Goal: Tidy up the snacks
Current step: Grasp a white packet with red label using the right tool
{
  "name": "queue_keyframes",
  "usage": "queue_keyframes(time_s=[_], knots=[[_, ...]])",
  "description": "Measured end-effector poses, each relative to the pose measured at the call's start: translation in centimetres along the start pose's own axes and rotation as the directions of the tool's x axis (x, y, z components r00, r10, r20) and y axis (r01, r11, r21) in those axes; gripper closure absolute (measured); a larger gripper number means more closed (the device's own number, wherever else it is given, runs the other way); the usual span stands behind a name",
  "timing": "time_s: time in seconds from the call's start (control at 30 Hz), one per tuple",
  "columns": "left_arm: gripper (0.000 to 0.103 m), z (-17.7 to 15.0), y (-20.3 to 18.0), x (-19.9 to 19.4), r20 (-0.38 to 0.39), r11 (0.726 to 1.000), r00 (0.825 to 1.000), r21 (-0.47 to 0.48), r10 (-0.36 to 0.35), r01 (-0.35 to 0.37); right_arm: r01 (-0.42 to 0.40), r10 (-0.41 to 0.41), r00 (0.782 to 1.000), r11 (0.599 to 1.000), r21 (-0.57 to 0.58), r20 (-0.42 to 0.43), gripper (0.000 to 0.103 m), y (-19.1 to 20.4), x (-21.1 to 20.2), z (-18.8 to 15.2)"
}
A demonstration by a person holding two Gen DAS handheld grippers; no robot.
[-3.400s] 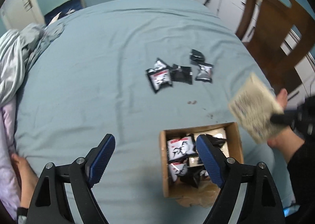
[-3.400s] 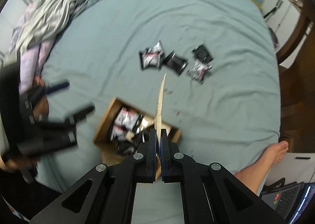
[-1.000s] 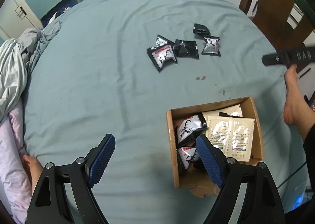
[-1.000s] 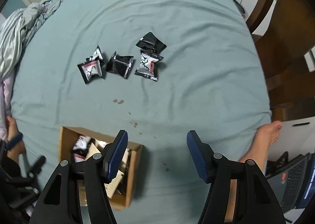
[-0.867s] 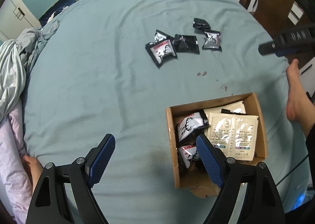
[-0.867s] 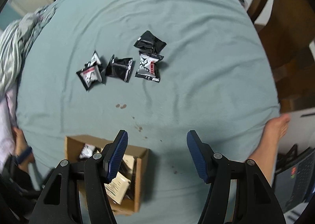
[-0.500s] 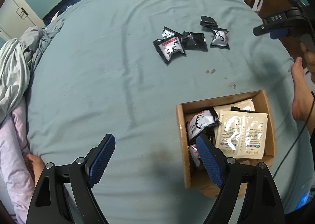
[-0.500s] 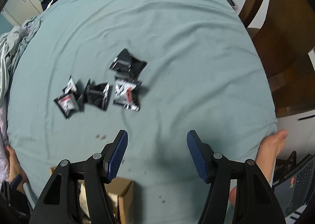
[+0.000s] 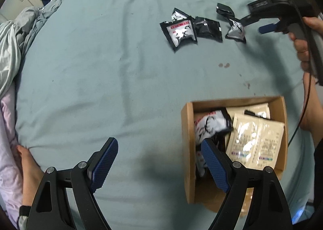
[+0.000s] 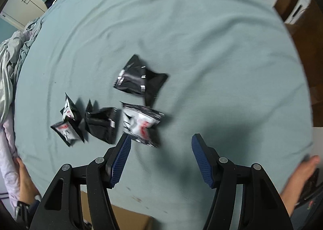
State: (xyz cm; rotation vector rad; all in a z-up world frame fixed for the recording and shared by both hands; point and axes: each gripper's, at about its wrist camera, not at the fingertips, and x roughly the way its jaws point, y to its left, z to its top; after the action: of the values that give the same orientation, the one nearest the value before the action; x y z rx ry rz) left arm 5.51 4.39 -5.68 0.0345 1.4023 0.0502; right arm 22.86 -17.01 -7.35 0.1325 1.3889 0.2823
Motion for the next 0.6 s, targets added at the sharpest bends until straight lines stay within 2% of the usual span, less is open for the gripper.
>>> queue_keyframes(time_s=[0.2,0.23,0.27,0.43,0.6], knots=[[0.018,1.0,0.1,0.7,0.011,1.000,1.000,-0.016,-0.007,0.007,0.031,-0.033,0.999,0.998,-0.060,-0.029,0.044,1.4,3.8,1.4],[0.018,1.2,0.2,0.7,0.017,1.000,1.000,-0.020,-0.006,0.007,0.029,-0.030,0.999,0.998,-0.056,-0.013,0.060,1.2,3.7,1.2],[0.018,1.3,0.2,0.7,0.020,1.000,1.000,-0.026,-0.008,0.009,0.014,-0.014,1.000,0.998,-0.059,-0.004,0.066,1.0,3.5,0.9],[0.018,2.7,0.1,1.4,0.033,0.998,0.999,-0.047,-0.030,0.031,0.048,-0.044,0.998,0.994,-0.095,0.048,0.070,0.2,1.9,-0.7],[0.018,5.1,-0.6,2.1,0.052,0.999,0.998,-0.041,-0.034,0.036,-0.025,0.030,0.998,0.996,-0.091,0.047,0.071,-1.1,-0.8,-3.2]])
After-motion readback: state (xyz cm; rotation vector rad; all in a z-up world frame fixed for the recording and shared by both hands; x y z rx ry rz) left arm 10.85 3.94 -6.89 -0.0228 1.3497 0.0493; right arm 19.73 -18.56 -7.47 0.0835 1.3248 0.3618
